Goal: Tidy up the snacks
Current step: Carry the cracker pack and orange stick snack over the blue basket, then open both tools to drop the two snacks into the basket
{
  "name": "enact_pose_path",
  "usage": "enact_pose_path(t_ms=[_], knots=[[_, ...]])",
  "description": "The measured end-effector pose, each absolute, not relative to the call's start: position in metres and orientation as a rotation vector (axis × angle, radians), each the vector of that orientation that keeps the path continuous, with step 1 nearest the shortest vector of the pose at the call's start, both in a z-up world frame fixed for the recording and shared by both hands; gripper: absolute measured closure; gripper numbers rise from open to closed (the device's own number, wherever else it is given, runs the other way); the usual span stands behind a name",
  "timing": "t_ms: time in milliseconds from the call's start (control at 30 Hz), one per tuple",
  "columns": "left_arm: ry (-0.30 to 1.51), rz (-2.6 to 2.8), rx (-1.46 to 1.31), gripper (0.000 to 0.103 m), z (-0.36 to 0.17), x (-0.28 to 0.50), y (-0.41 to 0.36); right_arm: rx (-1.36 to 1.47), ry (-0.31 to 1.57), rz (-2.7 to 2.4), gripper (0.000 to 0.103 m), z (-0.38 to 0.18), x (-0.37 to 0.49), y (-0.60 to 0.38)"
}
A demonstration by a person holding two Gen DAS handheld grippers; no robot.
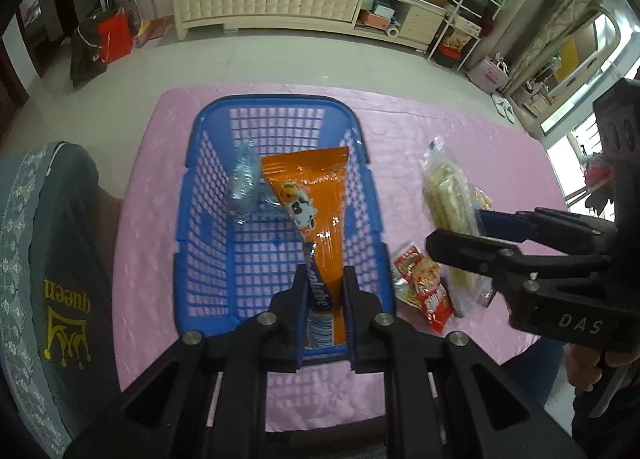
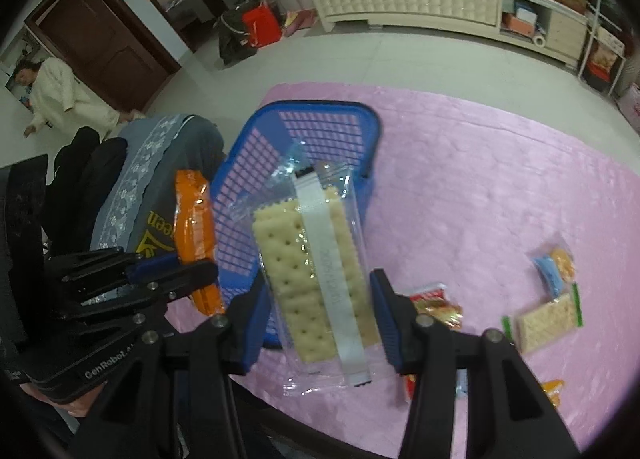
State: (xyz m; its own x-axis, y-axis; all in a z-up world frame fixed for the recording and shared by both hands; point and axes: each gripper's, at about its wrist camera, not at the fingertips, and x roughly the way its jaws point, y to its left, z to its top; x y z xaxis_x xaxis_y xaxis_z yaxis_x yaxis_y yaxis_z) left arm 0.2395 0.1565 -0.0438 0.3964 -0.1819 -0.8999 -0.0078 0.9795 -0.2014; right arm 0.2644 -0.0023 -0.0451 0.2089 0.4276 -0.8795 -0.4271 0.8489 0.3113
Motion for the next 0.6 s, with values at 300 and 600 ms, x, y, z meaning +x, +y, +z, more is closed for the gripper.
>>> enact_pose_path(t_ms=[300,600], knots=[[1.185,-0.094,-0.166,0.089,-0.060,0.265,0.189,0.011,1.291,0.592,0.050,-0.069,0.298,0.043],[1.225,-0.091,-0.173,0.089,-0.085,0.288,0.200,-0.065,1.328,0.562,0.050,-0.087,0.313,0.062]])
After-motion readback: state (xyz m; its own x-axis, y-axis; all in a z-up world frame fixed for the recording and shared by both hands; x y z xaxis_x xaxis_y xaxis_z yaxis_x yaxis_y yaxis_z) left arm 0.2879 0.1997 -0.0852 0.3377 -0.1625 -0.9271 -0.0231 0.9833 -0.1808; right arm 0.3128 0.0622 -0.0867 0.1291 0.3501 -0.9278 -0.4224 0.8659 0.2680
